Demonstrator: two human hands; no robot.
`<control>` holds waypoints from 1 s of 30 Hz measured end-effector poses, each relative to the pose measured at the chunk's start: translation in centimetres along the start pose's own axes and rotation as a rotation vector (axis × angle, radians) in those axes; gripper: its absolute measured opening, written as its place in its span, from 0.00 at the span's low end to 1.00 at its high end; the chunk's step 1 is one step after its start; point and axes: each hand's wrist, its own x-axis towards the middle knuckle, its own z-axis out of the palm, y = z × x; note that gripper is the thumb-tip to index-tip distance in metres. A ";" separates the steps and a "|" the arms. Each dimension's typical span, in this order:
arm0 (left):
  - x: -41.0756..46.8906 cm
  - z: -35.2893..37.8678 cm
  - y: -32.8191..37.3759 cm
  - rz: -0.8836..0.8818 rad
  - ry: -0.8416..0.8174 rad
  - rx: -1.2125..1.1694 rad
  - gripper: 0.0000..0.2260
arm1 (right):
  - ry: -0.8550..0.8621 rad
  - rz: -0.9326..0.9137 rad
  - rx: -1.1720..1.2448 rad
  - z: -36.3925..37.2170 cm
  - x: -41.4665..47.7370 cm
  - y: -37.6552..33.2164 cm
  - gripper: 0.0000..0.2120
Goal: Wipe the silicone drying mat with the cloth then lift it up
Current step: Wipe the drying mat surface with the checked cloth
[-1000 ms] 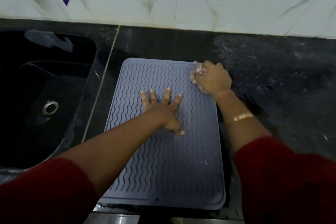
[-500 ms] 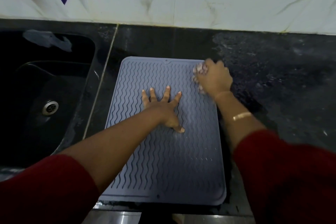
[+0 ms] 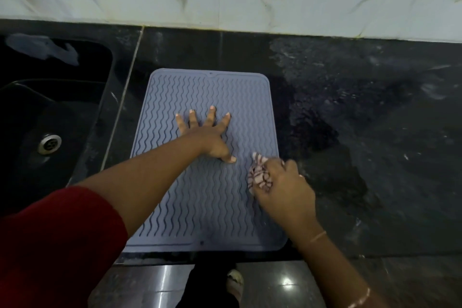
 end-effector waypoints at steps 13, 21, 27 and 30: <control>-1.8 4.1 -0.3 0.062 0.169 -0.082 0.32 | 0.120 -0.049 -0.027 -0.8 11.9 -2.7 0.18; -2.4 4.4 0.1 0.024 0.235 -0.085 0.29 | -0.158 -0.291 -0.047 -0.2 -3.1 -0.8 0.19; -3.7 6.6 0.7 0.059 0.366 -0.126 0.23 | -0.007 -0.201 -0.020 -1.0 3.5 -1.9 0.11; -3.5 6.0 -0.1 0.099 0.203 -0.196 0.30 | 0.057 -0.123 -0.021 -1.0 8.0 -2.8 0.15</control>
